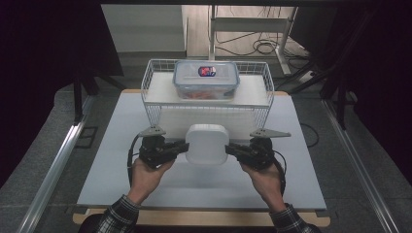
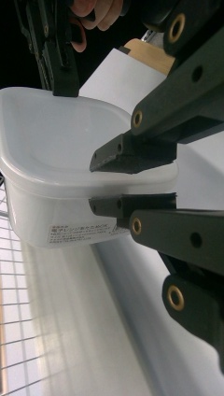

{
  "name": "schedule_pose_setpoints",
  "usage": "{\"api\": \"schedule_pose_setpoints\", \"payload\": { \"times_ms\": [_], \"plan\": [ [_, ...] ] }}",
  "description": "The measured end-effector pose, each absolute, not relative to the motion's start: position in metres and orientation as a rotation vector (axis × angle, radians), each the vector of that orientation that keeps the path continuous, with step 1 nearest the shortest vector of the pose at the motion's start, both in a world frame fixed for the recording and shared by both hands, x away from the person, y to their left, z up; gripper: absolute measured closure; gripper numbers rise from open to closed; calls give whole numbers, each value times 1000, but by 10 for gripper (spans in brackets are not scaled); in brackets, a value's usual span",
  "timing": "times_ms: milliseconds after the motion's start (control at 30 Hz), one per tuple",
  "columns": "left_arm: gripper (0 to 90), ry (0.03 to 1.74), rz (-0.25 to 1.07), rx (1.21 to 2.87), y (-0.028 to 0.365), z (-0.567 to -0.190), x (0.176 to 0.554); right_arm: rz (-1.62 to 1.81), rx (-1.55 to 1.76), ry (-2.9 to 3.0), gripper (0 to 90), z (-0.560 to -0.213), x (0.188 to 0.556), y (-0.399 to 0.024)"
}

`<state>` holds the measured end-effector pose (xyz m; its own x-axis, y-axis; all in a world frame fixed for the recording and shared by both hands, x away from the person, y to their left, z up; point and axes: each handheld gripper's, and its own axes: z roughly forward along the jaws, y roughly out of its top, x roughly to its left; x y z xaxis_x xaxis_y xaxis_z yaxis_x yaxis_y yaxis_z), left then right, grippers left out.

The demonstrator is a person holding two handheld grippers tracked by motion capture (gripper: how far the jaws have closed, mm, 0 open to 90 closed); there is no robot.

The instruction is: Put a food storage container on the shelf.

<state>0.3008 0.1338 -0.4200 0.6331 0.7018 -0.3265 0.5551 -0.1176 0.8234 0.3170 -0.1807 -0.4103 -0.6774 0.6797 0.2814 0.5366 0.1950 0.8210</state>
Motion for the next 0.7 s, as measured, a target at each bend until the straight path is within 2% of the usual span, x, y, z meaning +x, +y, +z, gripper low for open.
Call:
{"api": "schedule_pose_setpoints", "payload": {
  "times_ms": [700],
  "plan": [
    [788,986,227,1760,141,-375,318,1523,1116,2268,788,-364,336,-173]
  ]
}}
